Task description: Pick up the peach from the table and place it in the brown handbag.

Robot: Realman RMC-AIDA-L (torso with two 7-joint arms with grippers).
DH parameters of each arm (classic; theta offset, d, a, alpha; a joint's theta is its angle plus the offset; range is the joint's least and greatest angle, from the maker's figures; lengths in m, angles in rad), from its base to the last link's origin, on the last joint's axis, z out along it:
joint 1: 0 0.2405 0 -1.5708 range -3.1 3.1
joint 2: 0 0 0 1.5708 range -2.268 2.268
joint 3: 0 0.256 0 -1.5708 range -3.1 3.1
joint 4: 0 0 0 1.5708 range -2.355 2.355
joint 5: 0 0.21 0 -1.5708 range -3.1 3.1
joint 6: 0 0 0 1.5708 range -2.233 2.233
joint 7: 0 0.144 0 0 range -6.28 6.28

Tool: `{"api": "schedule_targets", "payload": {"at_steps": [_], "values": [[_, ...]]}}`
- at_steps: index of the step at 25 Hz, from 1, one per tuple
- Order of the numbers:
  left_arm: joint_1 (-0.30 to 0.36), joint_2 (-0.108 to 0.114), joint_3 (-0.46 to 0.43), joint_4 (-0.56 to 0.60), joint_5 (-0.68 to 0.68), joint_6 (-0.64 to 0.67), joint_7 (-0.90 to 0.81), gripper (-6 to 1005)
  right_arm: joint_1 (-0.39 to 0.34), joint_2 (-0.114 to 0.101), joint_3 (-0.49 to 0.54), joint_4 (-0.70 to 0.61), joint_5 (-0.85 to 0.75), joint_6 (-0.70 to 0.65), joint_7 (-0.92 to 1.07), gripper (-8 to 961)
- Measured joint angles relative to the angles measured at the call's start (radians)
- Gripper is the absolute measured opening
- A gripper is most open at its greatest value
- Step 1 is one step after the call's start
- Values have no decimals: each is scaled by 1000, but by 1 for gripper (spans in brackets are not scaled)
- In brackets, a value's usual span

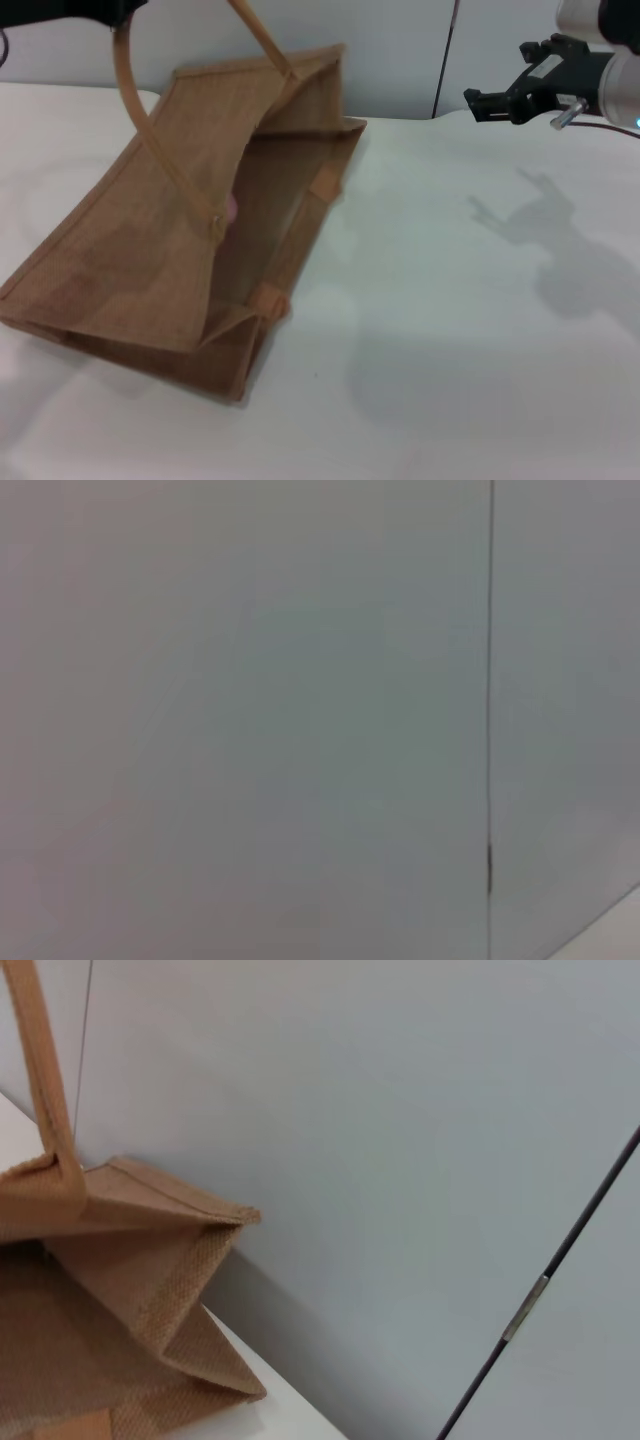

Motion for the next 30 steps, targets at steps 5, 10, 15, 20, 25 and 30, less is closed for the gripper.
{"api": "schedule_targets", "payload": {"at_steps": [5,10,15,20,25,30], "values": [[-31,-1,11,-1,-5,-33,8,120,4,-1,0,10,0,0,0,902],[-35,-6,1,-6,-39,-41,21,276,6,0,2,17,2,-11,1,902],[23,-7,-9,-130,-255,34,247,499,-23,3,-10,17,24,-143,3,902],[67,-7,-12,-408,-589,126,592,796,-76,3,-91,41,80,-403,-4,902],[77,-10,-12,-689,-867,167,910,879,-126,3,-242,102,82,-746,16,902],[45,-10,-9,-989,-1154,142,1271,878,-129,3,-371,265,81,-1028,137,902]]}}
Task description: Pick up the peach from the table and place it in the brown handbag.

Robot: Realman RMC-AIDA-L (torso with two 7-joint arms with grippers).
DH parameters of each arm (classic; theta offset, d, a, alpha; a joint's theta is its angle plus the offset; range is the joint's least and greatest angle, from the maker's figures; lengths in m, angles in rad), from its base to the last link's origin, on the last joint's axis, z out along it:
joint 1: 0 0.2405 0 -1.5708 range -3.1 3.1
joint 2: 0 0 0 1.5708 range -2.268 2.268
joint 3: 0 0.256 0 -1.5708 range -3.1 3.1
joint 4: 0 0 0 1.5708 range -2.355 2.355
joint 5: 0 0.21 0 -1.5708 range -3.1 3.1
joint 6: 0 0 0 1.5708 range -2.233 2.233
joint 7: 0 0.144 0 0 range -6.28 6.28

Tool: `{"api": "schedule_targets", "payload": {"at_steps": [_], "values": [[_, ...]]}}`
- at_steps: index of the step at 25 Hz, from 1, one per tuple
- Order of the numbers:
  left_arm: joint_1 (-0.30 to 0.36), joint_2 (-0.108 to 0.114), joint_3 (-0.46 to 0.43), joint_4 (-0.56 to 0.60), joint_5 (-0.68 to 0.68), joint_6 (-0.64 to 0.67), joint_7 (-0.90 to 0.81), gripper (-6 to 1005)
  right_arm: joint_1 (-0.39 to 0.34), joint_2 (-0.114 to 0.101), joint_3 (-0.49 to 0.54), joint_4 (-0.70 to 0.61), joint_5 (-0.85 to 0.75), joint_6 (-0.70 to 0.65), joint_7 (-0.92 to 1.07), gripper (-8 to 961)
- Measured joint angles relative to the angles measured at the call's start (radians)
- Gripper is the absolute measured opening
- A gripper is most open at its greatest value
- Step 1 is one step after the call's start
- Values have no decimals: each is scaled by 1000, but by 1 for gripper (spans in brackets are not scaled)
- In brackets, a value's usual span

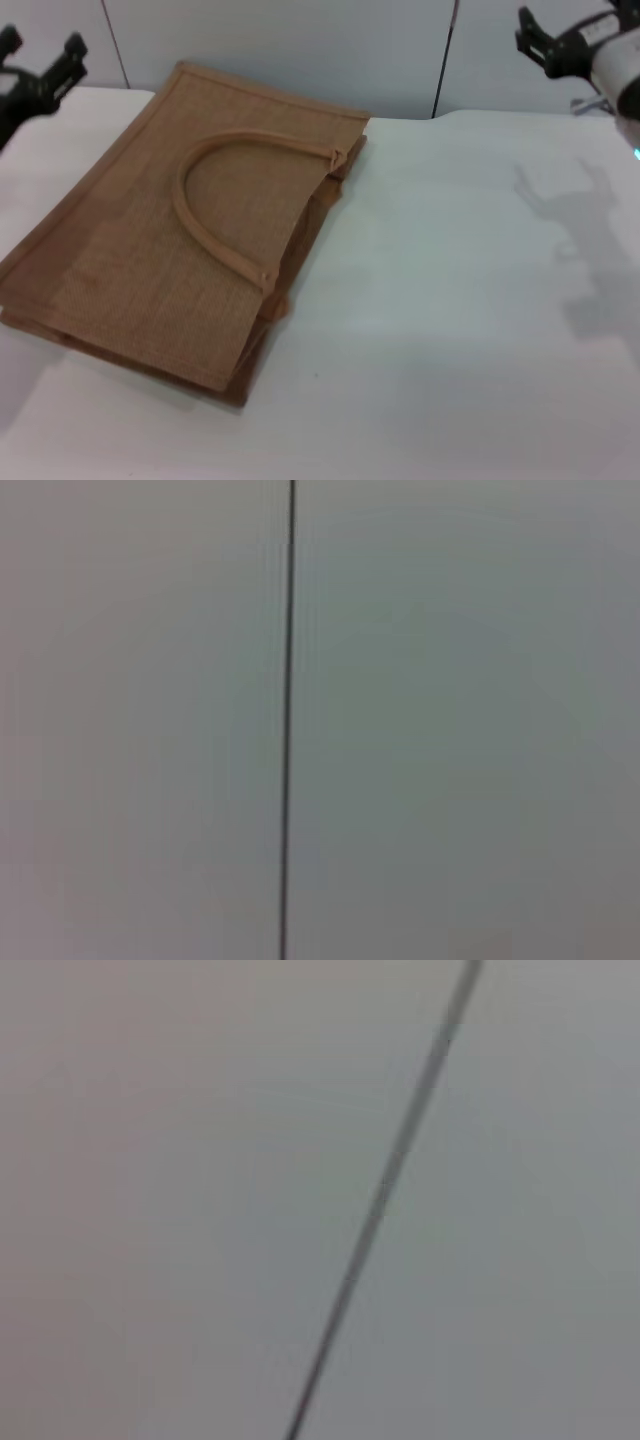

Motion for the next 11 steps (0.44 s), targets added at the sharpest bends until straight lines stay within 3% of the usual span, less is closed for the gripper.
{"api": "schedule_targets", "payload": {"at_steps": [5,11], "values": [[-74,1,-2,-275,-213,-44,260,876,43,-2,-80,227,-7,-218,234,902],[-131,1,-3,-405,-282,-45,374,876,105,-1,-152,420,-8,-350,424,902]]}}
